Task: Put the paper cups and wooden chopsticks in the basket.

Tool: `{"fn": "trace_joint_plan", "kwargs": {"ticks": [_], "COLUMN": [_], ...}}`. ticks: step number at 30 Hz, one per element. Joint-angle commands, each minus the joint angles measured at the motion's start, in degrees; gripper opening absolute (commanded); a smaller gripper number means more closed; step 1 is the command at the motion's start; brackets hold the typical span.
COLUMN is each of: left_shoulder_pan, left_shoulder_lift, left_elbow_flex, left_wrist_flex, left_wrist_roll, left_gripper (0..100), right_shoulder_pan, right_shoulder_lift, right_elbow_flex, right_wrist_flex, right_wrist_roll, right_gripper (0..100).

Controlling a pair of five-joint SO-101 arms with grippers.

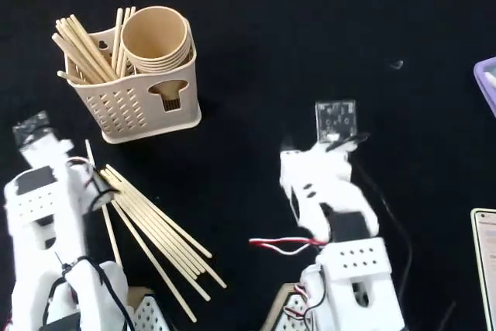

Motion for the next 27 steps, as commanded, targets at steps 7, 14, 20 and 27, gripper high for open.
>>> {"fn": "trace_joint_plan", "kwargs": {"ticks": [7,14,20,27], "left_shoulder_pan": [18.33,15.52,8.22,11.21], "left_shoulder_lift": [-0.62,-0.62,-0.62,-0.53], "left_elbow_flex": [3.74,12.62,10.15,12.97], "left_wrist_flex": [-1.67,-12.13,-10.37,-15.03], "left_wrist_roll": [22.95,22.59,16.35,18.81], "left_gripper": [29,29,29,29], "right_shoulder_pan": [-0.62,-0.7,-0.79,-0.79], "right_shoulder_lift": [-4.79,-5.32,-5.32,-5.32], "right_elbow_flex": [3.3,4.18,4.09,4.09], "right_wrist_flex": [-2.02,-2.29,-2.2,-2.11], "right_wrist_roll": [3.34,3.69,3.69,3.69], "right_gripper": [18.4,18.4,18.4,18.4]}}
